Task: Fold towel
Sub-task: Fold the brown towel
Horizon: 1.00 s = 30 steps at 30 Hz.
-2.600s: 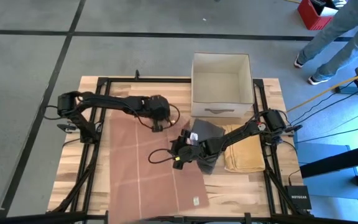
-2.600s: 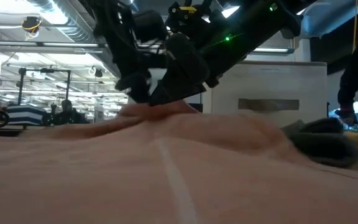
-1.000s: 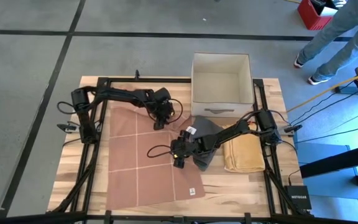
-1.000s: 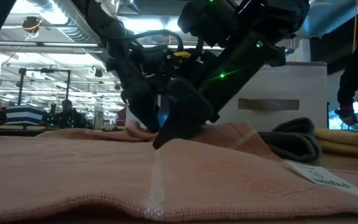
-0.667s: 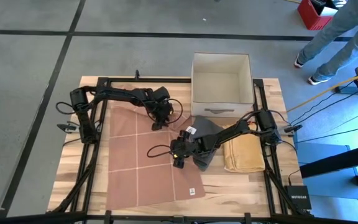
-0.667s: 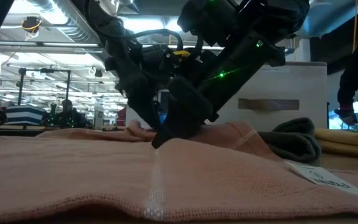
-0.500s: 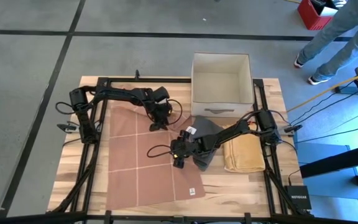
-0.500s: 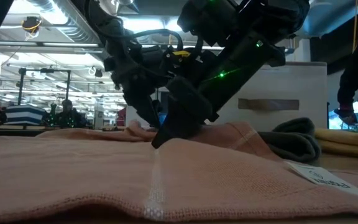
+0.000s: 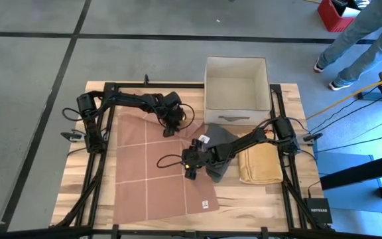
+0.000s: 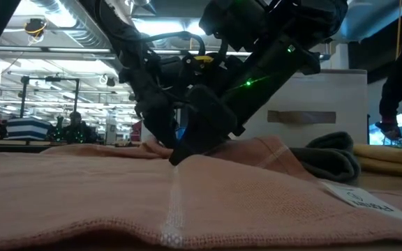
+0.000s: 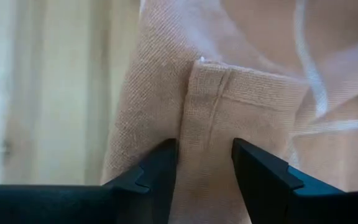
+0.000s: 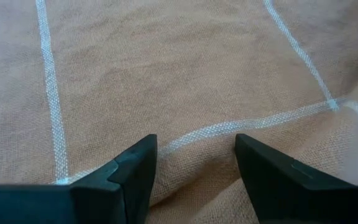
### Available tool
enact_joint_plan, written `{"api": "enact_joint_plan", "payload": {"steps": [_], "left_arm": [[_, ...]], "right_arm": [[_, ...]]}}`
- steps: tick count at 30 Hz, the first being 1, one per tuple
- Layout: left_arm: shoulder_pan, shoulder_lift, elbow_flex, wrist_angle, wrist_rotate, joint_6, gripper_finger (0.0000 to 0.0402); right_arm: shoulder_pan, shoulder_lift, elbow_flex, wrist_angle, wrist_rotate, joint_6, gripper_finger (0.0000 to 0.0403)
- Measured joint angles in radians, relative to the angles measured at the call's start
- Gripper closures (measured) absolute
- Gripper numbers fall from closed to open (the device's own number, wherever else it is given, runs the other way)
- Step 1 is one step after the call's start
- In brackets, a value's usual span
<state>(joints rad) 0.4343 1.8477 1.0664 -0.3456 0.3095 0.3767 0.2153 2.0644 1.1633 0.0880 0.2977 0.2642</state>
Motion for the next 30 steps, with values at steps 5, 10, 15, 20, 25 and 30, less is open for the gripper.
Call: {"api": "enact_joint_plan", "payload": {"steps": [5,10,15,20,25,30], "left_arm": [[-0.001,0.016,0.000,-0.006,0.125,0.002,0.0254],[-0.002,0.026,0.000,-0.009,0.137,0.006,0.0260],[-0.001,0.019,0.000,-0.012,0.180,0.018,0.0313],[-0.006,0.026,0.000,-0.013,0.155,0.050,0.0391],[-0.011,0.005,0.003,-0.027,0.135,0.035,0.0399],[-0.011,-0.080,0.042,-0.063,0.027,0.025,0.0400]], "right_arm": [[0.000,0.000,0.000,0.001,0.000,0.000,0.0182],[0.000,0.000,0.000,0.001,0.000,0.000,0.0182],[0.000,0.000,0.000,0.001,0.000,0.000,0.0182],[0.000,0.000,0.000,0.001,0.000,0.000,0.0182],[0.000,0.000,0.000,0.000,0.001,0.000,0.0182],[0.000,0.000,0.000,0.003,0.012,0.000,0.0182]]}}
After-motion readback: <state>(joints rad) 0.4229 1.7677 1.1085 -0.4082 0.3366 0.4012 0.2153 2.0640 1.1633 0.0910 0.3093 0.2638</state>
